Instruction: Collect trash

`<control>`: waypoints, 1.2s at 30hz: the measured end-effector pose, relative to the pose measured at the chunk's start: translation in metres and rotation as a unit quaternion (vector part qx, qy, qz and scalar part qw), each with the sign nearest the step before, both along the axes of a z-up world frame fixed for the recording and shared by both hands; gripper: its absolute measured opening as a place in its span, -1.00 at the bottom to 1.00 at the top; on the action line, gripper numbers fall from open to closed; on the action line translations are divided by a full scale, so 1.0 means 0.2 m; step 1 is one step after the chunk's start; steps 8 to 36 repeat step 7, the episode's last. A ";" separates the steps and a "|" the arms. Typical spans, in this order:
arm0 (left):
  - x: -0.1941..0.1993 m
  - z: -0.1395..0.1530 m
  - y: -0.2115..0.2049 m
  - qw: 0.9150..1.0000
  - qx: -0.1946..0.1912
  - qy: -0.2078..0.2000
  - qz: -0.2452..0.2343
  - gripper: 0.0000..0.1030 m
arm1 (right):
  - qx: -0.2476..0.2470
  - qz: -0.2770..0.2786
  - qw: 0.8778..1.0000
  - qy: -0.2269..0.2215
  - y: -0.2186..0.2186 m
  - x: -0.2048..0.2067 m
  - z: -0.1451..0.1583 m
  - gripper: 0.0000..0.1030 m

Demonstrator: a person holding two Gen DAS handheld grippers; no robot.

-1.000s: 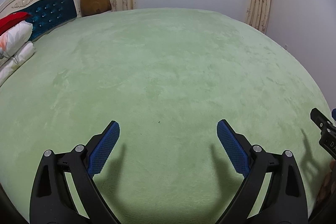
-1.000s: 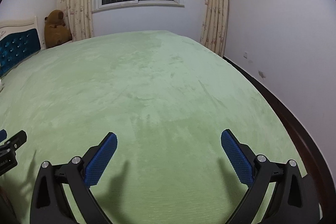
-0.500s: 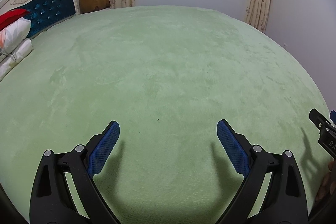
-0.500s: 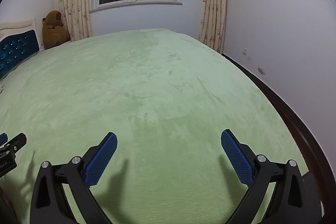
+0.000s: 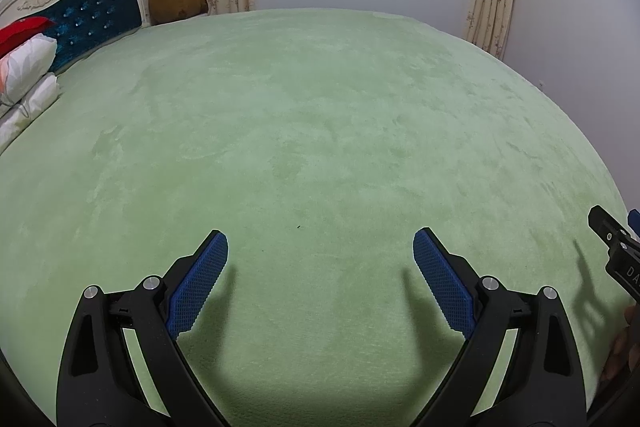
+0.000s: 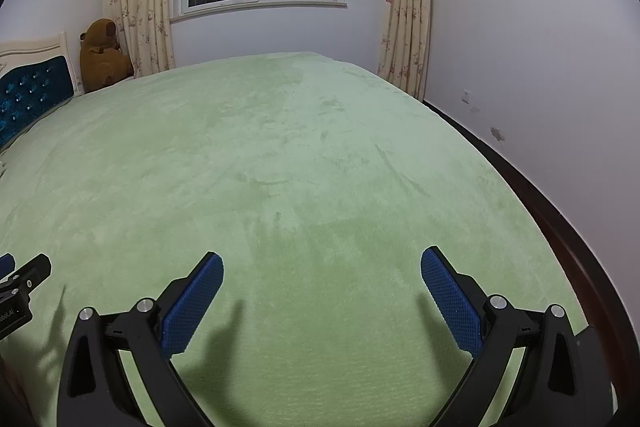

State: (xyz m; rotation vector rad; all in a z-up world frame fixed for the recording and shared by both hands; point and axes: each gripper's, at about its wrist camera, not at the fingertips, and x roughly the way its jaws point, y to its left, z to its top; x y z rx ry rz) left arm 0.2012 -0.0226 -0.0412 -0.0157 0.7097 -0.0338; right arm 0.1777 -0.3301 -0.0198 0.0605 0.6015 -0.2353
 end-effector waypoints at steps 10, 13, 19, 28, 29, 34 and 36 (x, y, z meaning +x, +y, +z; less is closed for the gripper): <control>0.00 0.00 0.00 1.000 -0.008 0.004 0.002 0.78 | 0.000 0.000 1.000 0.000 0.00 0.00 0.00 0.89; 0.00 0.00 0.00 1.000 -0.008 0.004 0.002 0.78 | 0.000 0.000 1.000 0.000 0.00 0.00 0.00 0.89; 0.00 0.00 0.00 1.000 -0.008 0.004 0.002 0.78 | 0.000 0.000 1.000 0.000 0.00 0.00 0.00 0.89; 0.00 0.00 0.00 1.000 -0.008 0.004 0.002 0.78 | 0.000 0.000 1.000 0.000 0.00 0.00 0.00 0.89; 0.00 0.00 0.00 1.000 -0.008 0.004 0.002 0.78 | 0.000 0.000 1.000 0.000 0.00 0.00 0.00 0.89; 0.00 0.00 0.00 1.000 -0.008 0.004 0.002 0.78 | 0.000 0.000 1.000 0.000 0.00 0.00 0.00 0.89; 0.00 0.00 0.00 1.000 -0.008 0.004 0.002 0.78 | 0.000 0.000 1.000 0.000 0.00 0.00 0.00 0.89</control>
